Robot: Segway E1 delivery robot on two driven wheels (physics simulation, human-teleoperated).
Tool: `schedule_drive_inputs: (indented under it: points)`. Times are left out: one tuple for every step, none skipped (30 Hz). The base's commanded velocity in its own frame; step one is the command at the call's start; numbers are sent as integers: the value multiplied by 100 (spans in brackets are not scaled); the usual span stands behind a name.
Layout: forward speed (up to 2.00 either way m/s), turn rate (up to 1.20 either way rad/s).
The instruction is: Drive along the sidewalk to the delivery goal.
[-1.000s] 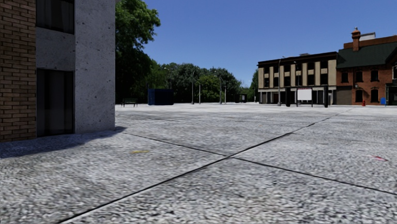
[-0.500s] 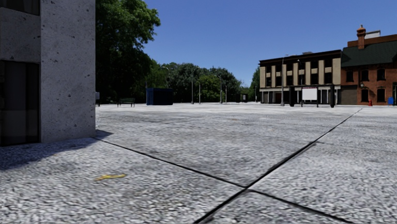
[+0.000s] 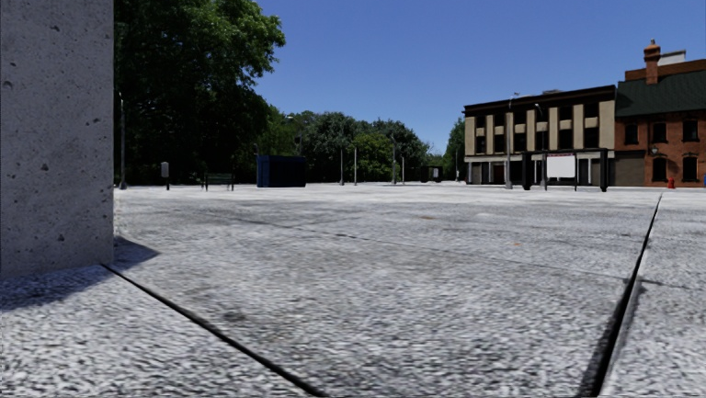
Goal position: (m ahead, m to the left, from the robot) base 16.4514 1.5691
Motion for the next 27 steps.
schedule_drive_inputs:
  points:
    - [200, 0]
    - [200, 0]
    - [200, 0]
    - [200, 0]
    - [200, 0]
    - [200, 0]
    - [200, 0]
    - [200, 0]
    - [200, 0]
    - [200, 0]
    - [200, 0]
    - [200, 0]
    - [200, 0]
    - [200, 0]
    - [200, 0]
    - [200, 0]
    - [200, 0]
    - [200, 0]
    - [200, 0]
    - [200, 0]
    - [200, 0]
    - [200, 0]
    - [200, 0]
    - [200, 0]
    - [200, 0]
    - [200, 0]
    - [200, 0]
